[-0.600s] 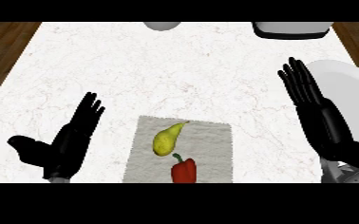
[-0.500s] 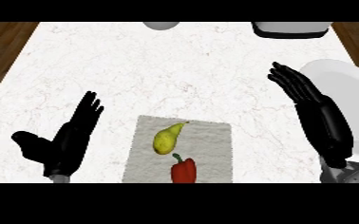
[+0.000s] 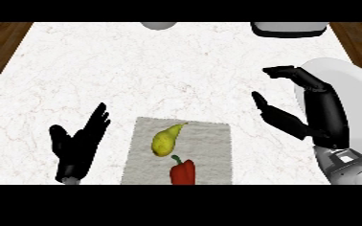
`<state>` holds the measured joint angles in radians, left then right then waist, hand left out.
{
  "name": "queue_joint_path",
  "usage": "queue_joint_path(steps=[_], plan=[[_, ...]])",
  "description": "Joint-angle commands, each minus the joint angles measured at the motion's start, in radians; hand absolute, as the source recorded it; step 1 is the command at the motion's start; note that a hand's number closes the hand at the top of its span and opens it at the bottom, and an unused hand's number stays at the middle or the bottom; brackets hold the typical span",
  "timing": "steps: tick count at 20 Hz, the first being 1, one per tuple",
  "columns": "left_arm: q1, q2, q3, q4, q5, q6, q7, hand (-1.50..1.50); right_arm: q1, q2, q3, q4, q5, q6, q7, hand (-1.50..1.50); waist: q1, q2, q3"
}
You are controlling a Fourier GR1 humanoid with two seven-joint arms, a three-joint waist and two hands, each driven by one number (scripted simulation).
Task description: Pick the bell pepper from the placemat and place it in the plate
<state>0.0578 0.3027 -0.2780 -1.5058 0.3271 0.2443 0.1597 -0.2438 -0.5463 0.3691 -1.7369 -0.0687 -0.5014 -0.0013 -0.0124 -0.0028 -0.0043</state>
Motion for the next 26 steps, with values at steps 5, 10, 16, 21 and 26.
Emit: queue_joint_path(steps=[5, 10, 16, 21, 26], plan=[[-0.041, -0.047, 0.049, 0.11, -0.036, -0.067, -0.021, 0.0, 0.174, 0.141, 0.028, -0.082, 0.15, -0.036, -0.095, -1.5, 0.011, 0.002, 0.004], [-0.061, -0.045, 0.05, 0.125, -0.027, -0.065, -0.027, 0.0, 0.129, -0.052, 0.111, -0.233, 0.271, 0.066, 0.225, -1.5, 0.004, 0.0, 0.0], [-0.078, -0.061, 0.025, 0.087, -0.05, -0.033, 0.03, 0.0, 0.145, -0.177, 0.26, -0.336, 0.387, 0.259, 0.45, -1.5, 0.002, -0.002, 0.001], [-0.07, -0.03, 0.062, 0.076, -0.019, -0.083, 0.039, 0.0, 0.002, -0.139, 0.312, -0.401, 0.445, 0.42, 0.731, -1.5, 0.018, 0.0, 0.002], [-0.082, -0.074, 0.047, 0.111, -0.052, -0.064, 0.031, 0.0, -0.106, 0.13, 0.471, -0.308, 0.604, 0.475, 0.946, -1.5, 0.02, 0.002, 0.003]])
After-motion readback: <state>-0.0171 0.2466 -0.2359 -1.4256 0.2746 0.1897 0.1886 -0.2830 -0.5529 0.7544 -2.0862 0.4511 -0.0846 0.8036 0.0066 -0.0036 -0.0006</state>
